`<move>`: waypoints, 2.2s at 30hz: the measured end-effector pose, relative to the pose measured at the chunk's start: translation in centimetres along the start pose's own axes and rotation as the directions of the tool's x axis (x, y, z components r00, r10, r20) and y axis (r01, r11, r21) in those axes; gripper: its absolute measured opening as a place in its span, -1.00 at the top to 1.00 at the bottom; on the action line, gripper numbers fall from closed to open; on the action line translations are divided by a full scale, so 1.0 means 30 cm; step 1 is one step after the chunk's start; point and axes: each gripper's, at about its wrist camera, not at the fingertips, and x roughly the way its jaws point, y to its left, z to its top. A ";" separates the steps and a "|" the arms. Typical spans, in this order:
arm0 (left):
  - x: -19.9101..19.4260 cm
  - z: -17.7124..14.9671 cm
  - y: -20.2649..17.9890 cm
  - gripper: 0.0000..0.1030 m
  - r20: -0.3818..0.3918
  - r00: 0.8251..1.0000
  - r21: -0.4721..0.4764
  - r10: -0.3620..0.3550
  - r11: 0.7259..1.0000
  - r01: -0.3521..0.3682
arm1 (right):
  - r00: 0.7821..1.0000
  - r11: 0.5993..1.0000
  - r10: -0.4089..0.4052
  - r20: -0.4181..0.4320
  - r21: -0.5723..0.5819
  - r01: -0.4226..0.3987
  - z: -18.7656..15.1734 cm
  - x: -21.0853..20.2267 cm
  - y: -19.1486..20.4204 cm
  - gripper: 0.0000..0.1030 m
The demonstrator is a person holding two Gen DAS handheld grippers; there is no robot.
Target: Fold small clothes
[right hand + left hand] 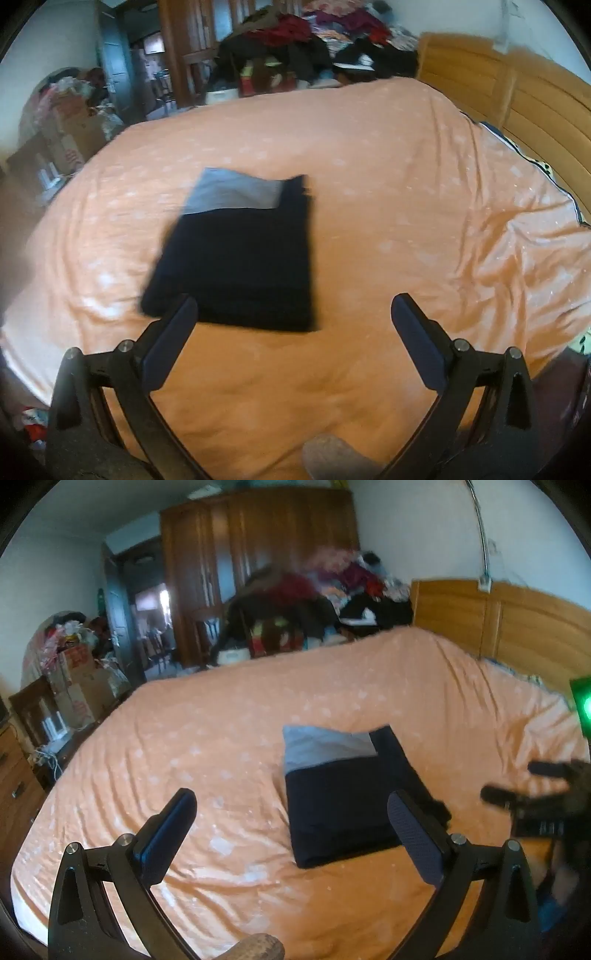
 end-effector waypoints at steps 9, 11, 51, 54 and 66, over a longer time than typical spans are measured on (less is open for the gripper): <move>0.305 0.001 -0.243 -1.00 -0.070 0.997 0.102 -0.030 0.994 0.037 | 0.977 0.980 -0.198 -0.079 -0.052 0.194 0.064 0.391 -0.472 -1.00; 0.387 0.013 -0.322 -1.00 -0.082 0.996 0.116 -0.047 0.992 0.056 | 0.964 0.969 -0.244 -0.109 -0.056 0.239 0.051 0.451 -0.561 -0.99; 0.915 -0.159 -1.518 -1.00 -0.386 0.902 0.068 -0.192 0.970 0.236 | 0.967 0.987 -0.106 -0.233 -0.140 0.075 -0.080 0.520 -0.970 -1.00; 0.915 -0.157 -1.502 -1.00 -0.401 0.897 0.063 -0.186 0.971 0.229 | 0.970 0.991 -0.085 -0.229 -0.123 0.058 -0.085 0.503 -1.014 -1.00; 0.914 -0.148 -1.435 -1.00 -0.414 0.867 -0.044 -0.277 0.958 0.285 | 0.970 0.988 -0.098 -0.223 -0.136 0.069 -0.078 0.502 -0.996 -1.00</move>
